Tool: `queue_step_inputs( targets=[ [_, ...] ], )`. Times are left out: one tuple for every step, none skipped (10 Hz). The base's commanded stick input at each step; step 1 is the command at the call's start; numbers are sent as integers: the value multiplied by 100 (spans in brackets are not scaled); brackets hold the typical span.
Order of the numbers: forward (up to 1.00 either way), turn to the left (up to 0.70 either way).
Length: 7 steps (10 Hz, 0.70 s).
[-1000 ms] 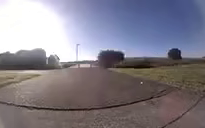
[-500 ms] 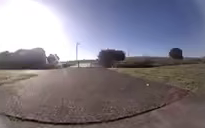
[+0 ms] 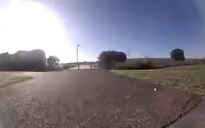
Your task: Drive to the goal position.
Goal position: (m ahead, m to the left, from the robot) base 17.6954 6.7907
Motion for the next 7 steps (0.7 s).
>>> queue_step_inputs(
  targets=[
    [70, 0],
    [70, 0],
    [70, 0],
    [70, 0],
    [70, 0],
    [70, 0],
    [70, 0]
  ],
)
